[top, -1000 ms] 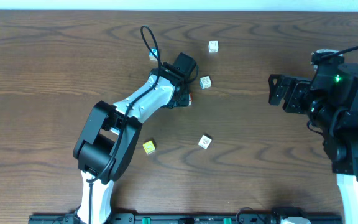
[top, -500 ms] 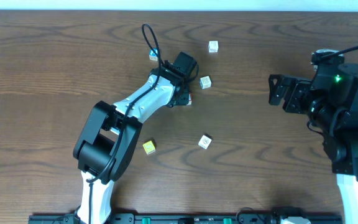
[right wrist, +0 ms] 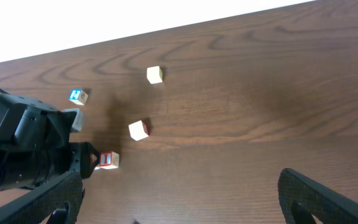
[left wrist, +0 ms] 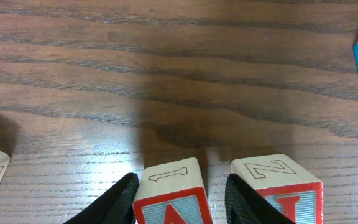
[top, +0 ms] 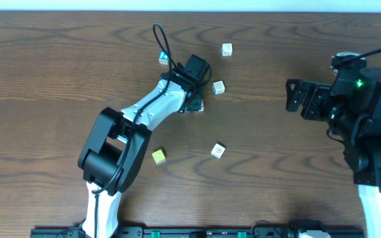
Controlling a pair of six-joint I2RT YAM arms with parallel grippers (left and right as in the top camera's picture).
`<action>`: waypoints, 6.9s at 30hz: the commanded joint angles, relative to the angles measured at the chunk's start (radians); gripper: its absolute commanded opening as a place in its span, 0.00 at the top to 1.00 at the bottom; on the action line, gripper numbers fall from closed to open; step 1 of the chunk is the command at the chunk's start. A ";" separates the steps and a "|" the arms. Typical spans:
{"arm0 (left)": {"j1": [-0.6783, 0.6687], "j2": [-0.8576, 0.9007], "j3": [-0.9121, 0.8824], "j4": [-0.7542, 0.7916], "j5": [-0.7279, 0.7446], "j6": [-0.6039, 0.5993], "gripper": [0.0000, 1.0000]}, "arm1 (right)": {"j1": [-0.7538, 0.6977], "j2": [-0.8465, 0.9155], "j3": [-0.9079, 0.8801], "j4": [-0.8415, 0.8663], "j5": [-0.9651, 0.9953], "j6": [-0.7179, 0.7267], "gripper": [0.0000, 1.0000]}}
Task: Spell out Ai2
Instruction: 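Lower the 'A' block left of the 'I' block and release, then move the left gripper to the blue '2' block and grasp it, then carry the '2' block with the left gripper right of the 'I' block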
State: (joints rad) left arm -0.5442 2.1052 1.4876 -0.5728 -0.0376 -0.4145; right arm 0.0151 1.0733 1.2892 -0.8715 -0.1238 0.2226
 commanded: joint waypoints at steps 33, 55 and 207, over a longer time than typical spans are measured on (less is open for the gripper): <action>0.328 0.021 0.218 0.324 0.035 0.248 0.31 | -0.014 0.000 0.013 0.012 -0.008 -0.014 0.01; 0.288 0.229 0.309 0.289 0.073 0.453 0.16 | -0.014 0.027 0.013 0.038 -0.023 -0.006 0.01; -0.180 0.196 0.286 -0.118 -0.100 -0.214 0.91 | -0.089 -0.277 0.025 -0.288 -0.116 -0.150 0.01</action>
State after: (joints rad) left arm -0.7273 2.2837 1.7714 -0.6899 -0.1276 -0.6106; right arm -0.0635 0.7975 1.3048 -1.1622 -0.2329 0.0933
